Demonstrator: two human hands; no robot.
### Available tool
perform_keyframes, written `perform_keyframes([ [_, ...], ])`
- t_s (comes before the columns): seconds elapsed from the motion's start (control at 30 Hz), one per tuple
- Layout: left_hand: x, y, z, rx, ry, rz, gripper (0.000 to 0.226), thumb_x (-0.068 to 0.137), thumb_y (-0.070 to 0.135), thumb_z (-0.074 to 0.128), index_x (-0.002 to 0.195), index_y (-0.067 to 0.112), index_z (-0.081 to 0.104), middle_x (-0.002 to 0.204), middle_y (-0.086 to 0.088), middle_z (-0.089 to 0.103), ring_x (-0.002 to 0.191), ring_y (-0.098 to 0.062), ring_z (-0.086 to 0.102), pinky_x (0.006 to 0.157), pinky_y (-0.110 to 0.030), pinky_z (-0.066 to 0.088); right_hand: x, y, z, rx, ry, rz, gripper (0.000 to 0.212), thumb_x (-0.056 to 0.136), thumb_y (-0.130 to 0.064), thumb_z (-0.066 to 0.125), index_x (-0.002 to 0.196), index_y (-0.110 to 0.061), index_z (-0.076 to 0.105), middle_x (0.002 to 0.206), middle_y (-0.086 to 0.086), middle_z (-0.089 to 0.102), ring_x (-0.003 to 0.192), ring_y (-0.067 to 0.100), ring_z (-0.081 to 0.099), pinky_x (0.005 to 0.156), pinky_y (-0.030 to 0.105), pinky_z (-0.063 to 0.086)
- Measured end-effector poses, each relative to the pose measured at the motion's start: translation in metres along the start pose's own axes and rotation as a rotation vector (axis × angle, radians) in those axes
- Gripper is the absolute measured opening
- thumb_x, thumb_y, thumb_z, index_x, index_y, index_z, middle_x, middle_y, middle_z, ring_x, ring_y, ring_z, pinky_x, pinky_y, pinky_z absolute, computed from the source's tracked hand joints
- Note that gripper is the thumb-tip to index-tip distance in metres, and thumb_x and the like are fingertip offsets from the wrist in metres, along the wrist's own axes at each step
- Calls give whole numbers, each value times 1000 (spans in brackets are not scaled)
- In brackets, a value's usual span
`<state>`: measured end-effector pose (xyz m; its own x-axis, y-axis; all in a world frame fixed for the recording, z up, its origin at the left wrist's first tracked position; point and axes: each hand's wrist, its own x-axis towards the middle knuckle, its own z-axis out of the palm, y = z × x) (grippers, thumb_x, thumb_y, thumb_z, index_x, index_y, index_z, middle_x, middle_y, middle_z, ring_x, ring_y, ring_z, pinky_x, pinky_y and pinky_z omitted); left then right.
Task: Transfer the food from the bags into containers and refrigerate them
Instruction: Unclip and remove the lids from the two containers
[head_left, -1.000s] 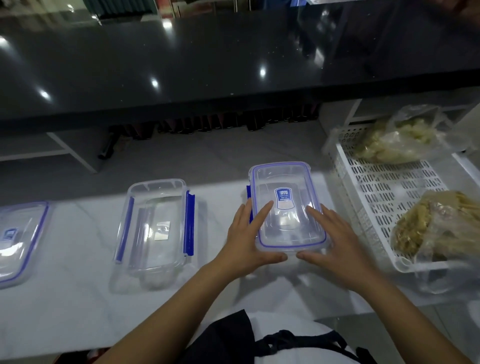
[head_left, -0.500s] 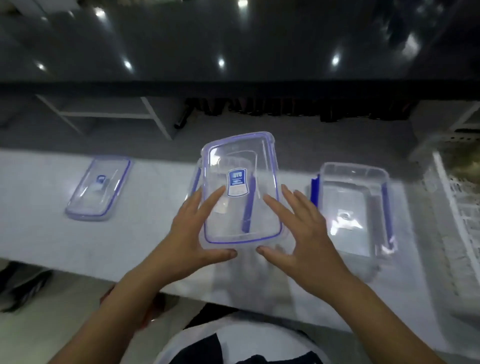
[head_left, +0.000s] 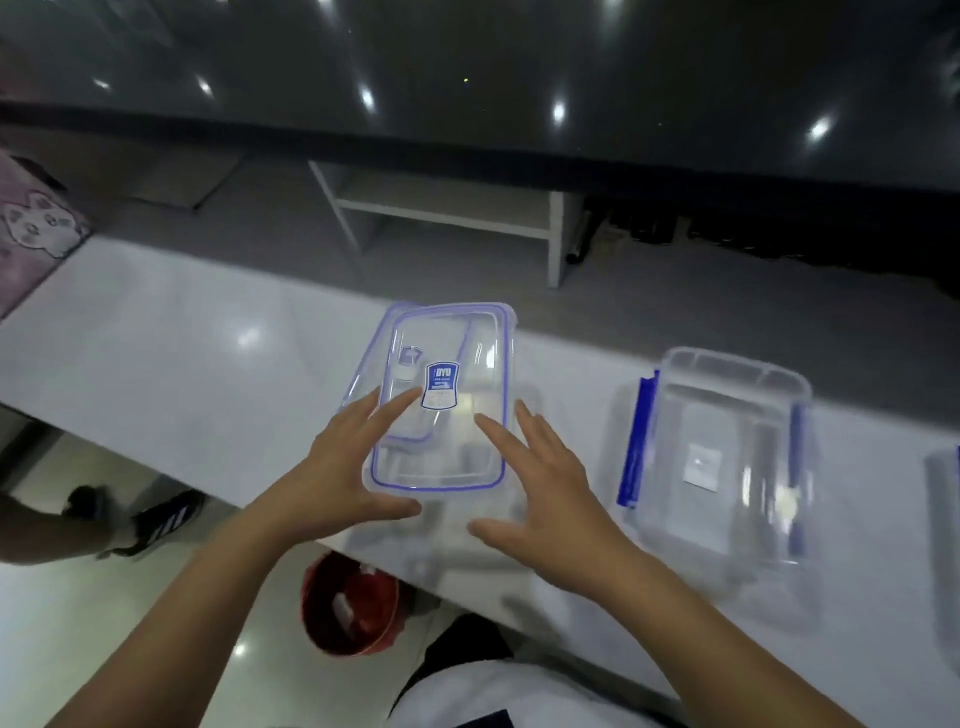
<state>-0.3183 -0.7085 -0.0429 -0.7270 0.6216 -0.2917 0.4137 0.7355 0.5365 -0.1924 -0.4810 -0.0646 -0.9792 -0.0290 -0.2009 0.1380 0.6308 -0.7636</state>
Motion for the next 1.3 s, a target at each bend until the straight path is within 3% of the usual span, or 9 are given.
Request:
perform_keyframes([
  [0.3,83,-121,-48,161,-141,92,110,61,64,78,140,73,2,165,8,13,148,-23,21,120,-46,26,107,-25,84,33,118,180,91,84,-45,71,153,-47,13,168,-4,-2,154,19,-10,120,36,0],
  [0.43,102,-131,-42,228,-160,143,110,67,65,79,150,57,8,162,5,21,146,-23,22,118,-42,24,114,-21,100,-52,196,227,90,84,-50,68,153,-50,10,168,-7,-5,153,16,-11,117,30,-2],
  [0.5,104,-135,-38,263,-150,155,110,66,71,73,152,53,7,163,5,18,148,-24,18,119,-45,23,112,-17,107,-191,220,241,88,85,-59,60,153,-52,3,167,-7,-6,153,19,-13,119,35,-7],
  [0.7,103,-140,-28,262,-141,158,111,67,65,75,149,60,1,166,7,7,152,-26,6,121,-46,14,105,-13,117,-392,275,284,77,91,-72,34,153,-51,-7,168,-6,-2,154,20,-9,121,51,-11],
  [0.9,91,-125,-27,275,-160,106,120,68,67,75,136,68,-24,167,-1,-15,154,-29,-9,123,-46,8,92,-14,118,-385,325,306,80,92,-67,35,152,-49,-14,168,-7,-5,154,15,-11,122,45,-10],
  [1.07,49,-72,12,64,40,365,95,86,50,70,145,65,-3,167,8,0,155,-20,0,123,-45,12,50,-4,117,-302,349,361,77,96,-63,37,153,-49,-13,165,-11,-22,150,7,-23,123,38,-11],
  [1.17,30,-31,51,36,-93,521,80,90,60,54,146,64,-3,165,17,-11,153,-10,-14,122,-36,0,1,4,117,-324,319,487,69,92,-75,10,152,-51,-13,164,-11,-23,149,8,-26,123,43,-10],
  [1.23,26,-7,79,76,-200,632,74,92,62,47,144,64,-5,161,23,-20,149,-3,-22,121,-30,-8,-39,6,122,-296,342,624,78,80,-82,-9,151,-52,-10,161,-14,-26,148,8,-27,121,44,-13],
  [1.3,24,16,104,107,-282,717,71,92,64,45,144,62,-3,160,23,-20,147,-2,-20,117,-26,-11,-82,7,125,-237,410,784,73,84,-79,1,152,-52,-3,159,-16,-25,150,10,-23,121,45,-12],
])
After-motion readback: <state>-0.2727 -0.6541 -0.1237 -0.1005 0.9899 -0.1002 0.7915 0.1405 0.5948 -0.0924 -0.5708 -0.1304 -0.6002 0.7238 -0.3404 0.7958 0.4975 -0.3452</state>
